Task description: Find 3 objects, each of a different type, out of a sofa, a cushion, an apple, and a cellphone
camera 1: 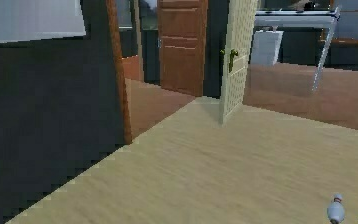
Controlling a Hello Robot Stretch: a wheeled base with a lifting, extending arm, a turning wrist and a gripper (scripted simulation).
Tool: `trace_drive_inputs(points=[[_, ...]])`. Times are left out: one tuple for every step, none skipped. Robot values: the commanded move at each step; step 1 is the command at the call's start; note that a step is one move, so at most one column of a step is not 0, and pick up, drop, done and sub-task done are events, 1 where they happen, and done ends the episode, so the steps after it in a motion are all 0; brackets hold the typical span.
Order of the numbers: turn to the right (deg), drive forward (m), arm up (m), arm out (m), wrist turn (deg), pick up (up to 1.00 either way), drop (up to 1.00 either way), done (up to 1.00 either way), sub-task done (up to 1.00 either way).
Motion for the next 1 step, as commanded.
trace_drive_inputs(points=[[9.0, 0.0, 0.0, 0.0, 0.0, 0.0, 0.0, 0.0, 0.0]])
